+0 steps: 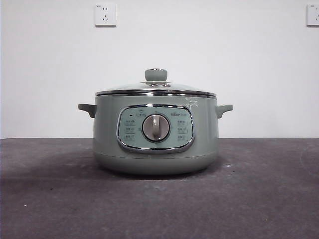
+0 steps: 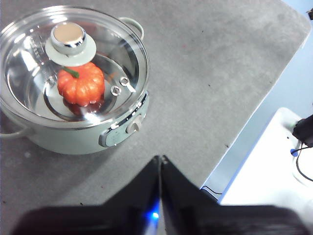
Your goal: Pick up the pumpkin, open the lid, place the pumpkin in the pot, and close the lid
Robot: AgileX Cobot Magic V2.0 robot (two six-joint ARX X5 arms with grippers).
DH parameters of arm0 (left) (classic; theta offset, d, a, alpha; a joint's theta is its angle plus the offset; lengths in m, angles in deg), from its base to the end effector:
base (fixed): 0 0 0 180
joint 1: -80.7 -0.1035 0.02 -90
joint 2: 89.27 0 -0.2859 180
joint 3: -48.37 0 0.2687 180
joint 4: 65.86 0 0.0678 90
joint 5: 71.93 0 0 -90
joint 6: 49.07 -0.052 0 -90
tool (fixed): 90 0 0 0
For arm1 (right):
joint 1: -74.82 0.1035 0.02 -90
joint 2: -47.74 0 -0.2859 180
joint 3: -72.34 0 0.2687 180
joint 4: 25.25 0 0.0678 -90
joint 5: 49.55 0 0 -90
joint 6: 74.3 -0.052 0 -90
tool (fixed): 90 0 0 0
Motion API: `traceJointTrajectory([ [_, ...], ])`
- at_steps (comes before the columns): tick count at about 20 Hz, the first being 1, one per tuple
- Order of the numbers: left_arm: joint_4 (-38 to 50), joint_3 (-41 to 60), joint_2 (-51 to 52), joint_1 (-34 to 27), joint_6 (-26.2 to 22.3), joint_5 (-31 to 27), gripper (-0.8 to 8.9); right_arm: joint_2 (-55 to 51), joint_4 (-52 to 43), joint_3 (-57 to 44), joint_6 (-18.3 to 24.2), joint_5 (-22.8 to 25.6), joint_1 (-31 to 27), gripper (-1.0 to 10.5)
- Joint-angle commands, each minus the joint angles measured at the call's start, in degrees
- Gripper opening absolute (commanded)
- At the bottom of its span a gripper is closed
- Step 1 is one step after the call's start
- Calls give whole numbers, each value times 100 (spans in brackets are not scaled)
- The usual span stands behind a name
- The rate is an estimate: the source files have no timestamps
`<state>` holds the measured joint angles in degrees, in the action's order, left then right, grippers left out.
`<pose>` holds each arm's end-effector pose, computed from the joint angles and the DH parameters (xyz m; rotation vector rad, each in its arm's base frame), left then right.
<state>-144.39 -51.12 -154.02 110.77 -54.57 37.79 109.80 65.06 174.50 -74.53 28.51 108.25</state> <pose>0.1670 -0.1170 0.4344 0.1564 0.7448 -0.8627 0.1339 0.1013 0.4380 -0.1639 0.8841 0.7377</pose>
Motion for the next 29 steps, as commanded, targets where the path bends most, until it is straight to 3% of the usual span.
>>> traceJointTrajectory([
  [1, -2, -9, -11, 2, -52, 13, -3, -37, -33, 7, -76, 24, 2, 0],
  [8, 2, -9, -11, 2, -55, -7, -3, -74, -35, 7, -74, 28, 2, 0],
  [11, 140, -9, -9, -2, -186, -614, -4, -74, -33, 7, -74, 28, 2, 0],
  [15, 136, -9, 105, -94, -240, -765, -3, -74, -33, 7, -74, 28, 2, 0],
  [16, 247, -4, 205, -170, -509, -798, -3, -74, -33, 7, -74, 28, 2, 0],
  [23, 2236, 304, 1486, -1928, -479, -743, -3, -101, -33, 7, -74, 26, 2, 0],
  [26, 3491, 1403, 2262, -2559, -479, -772, -3, -101, -33, 7, -74, 28, 2, 0],
  [29, 4951, 3143, 3198, -2900, -450, -774, -3, -101, -33, 7, -74, 28, 2, 0],
])
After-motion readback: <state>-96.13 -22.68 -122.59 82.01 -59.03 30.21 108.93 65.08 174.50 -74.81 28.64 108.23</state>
